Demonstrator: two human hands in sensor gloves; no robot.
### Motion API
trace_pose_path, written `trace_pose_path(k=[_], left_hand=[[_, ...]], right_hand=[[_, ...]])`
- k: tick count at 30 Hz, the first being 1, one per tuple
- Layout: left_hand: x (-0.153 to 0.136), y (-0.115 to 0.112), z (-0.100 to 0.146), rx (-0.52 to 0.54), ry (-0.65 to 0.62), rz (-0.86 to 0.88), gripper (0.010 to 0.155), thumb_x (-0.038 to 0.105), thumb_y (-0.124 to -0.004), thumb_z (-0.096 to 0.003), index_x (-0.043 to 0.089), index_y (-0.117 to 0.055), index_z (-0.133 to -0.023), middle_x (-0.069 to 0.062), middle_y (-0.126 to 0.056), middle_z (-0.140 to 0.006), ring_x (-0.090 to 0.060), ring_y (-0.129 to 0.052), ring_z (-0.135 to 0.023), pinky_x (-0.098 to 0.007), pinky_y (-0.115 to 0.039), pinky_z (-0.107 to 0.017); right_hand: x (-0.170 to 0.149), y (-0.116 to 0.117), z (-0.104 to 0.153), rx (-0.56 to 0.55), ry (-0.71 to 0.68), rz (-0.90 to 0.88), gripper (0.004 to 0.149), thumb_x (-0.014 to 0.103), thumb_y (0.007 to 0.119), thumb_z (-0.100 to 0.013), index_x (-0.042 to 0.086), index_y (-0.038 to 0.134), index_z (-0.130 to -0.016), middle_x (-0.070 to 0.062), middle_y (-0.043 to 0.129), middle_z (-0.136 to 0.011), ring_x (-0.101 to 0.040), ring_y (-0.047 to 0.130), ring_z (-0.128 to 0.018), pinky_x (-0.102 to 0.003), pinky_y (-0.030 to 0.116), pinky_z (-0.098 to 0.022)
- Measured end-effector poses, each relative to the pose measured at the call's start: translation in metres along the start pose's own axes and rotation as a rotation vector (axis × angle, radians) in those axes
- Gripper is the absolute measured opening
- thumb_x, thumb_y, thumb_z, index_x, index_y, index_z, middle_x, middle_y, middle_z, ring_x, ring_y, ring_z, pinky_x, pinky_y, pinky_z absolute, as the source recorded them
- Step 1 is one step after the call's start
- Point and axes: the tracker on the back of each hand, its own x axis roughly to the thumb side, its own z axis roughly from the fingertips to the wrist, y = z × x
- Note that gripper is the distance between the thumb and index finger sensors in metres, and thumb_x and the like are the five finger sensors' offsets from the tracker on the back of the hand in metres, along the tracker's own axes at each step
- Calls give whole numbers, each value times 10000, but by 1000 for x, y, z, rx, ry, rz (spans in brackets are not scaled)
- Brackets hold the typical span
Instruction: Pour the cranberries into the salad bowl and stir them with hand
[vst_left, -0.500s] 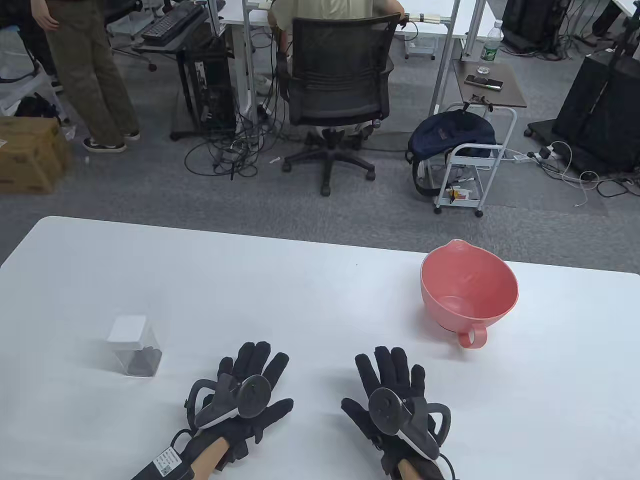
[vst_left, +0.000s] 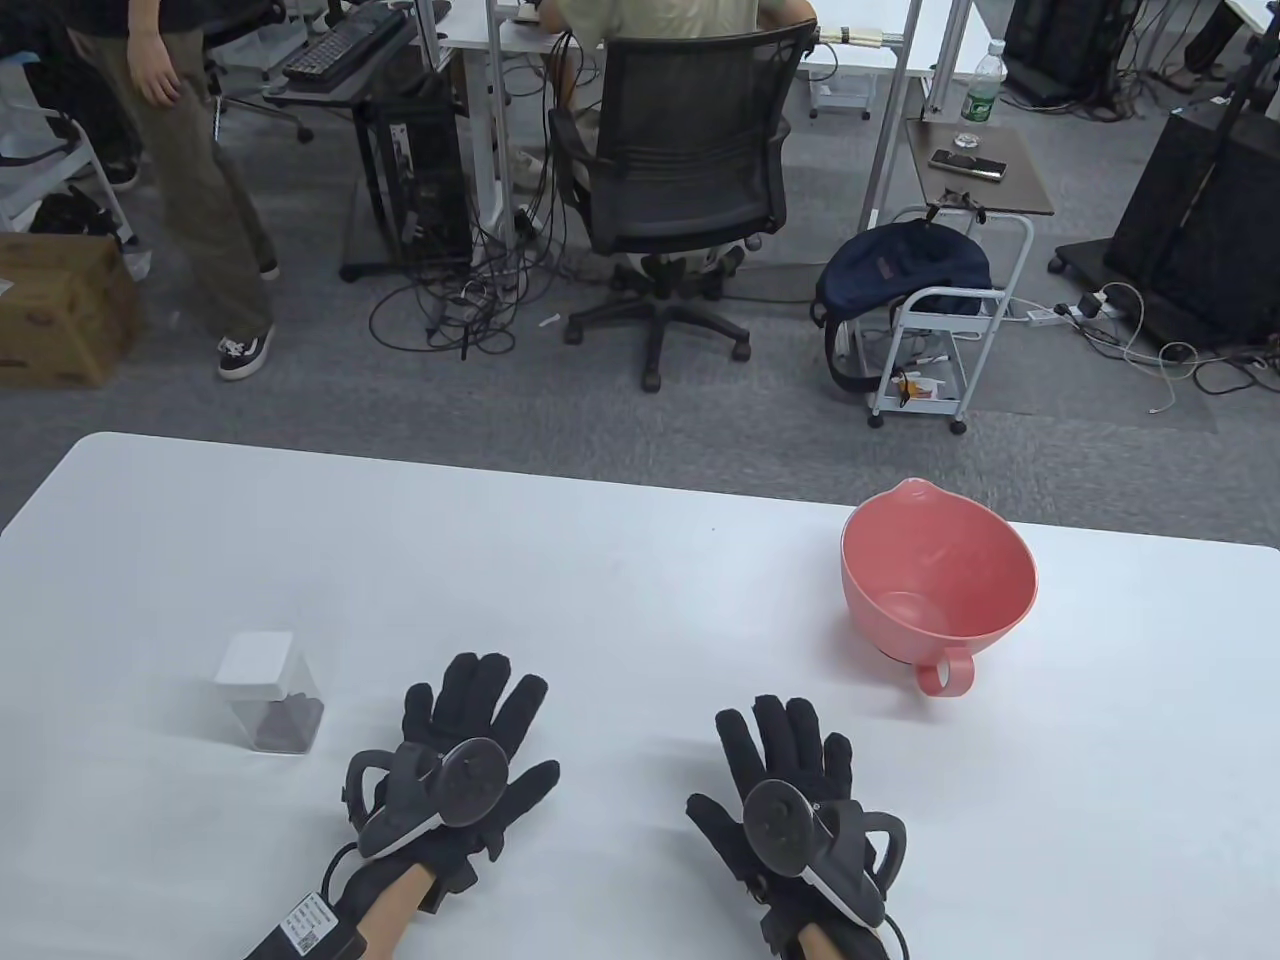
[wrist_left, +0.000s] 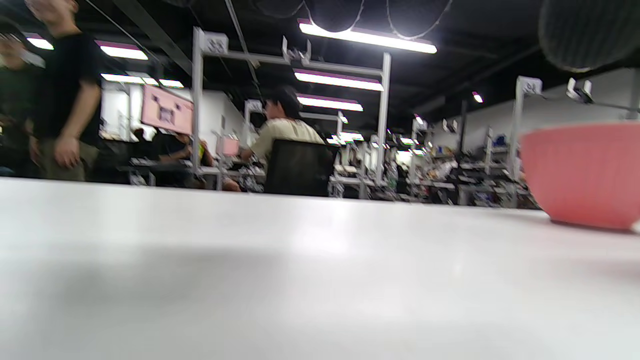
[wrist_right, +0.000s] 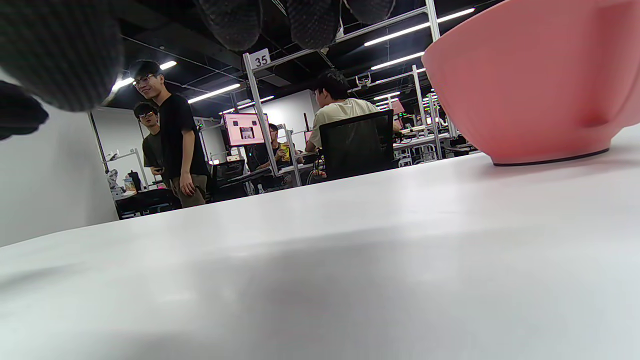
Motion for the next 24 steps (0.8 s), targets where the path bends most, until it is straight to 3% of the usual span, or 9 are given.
trace_pose_path(k=[7, 12, 15, 18, 22, 24], left_hand=[[-42, 29, 6, 208, 233, -5, 867, 820, -754, -431, 470, -375, -1127, 15, -346, -1259, -314, -275, -1179, -667, -346, -787], [-89, 40, 14, 294, 464, 21, 1016, 839, -788, -425, 425, -182, -1126, -38, -110, -1231, -367, -79, -1124, -675, -322, -783], [-115, 40, 20, 315, 567, 48, 1141, 841, -799, -421, 298, -64, -1103, -104, -31, -1195, -432, -46, -1083, -674, -344, -774], [-139, 36, 26, 303, 671, 138, 1198, 835, -823, -410, 219, -46, -1081, -128, -75, -1192, -462, -85, -1082, -669, -369, -774], [-163, 24, 33, 277, 776, 242, 1250, 842, -849, -386, 185, -34, -1068, -144, -103, -1187, -481, -147, -1087, -662, -400, -774], [-173, 14, 37, 263, 833, 375, 1275, 841, -865, -375, 164, -29, -1059, -155, -118, -1185, -487, -176, -1089, -656, -416, -775]], right_hand=[[0, 3, 0, 18, -7, -9, 820, 773, 751, -376, 426, 457, -1059, -15, 449, -1195, -302, 389, -1110, -603, 407, -762], [3, 3, 3, 11, -21, -46, 815, 768, 750, -378, 419, 465, -1057, -19, 453, -1193, -305, 401, -1107, -604, 414, -758], [6, 6, 4, 12, -48, -59, 807, 762, 753, -378, 414, 480, -1053, -18, 453, -1190, -300, 413, -1106, -604, 419, -757], [9, 8, 5, 23, -58, -66, 805, 761, 753, -378, 413, 483, -1052, -17, 452, -1189, -300, 415, -1106, -605, 421, -756], [10, 10, 7, 32, -61, -75, 801, 760, 751, -379, 413, 486, -1051, -21, 450, -1188, -304, 418, -1104, -605, 423, -755], [9, 11, 8, 39, -60, -89, 800, 759, 752, -379, 411, 490, -1050, -20, 452, -1186, -306, 425, -1102, -605, 426, -755]])
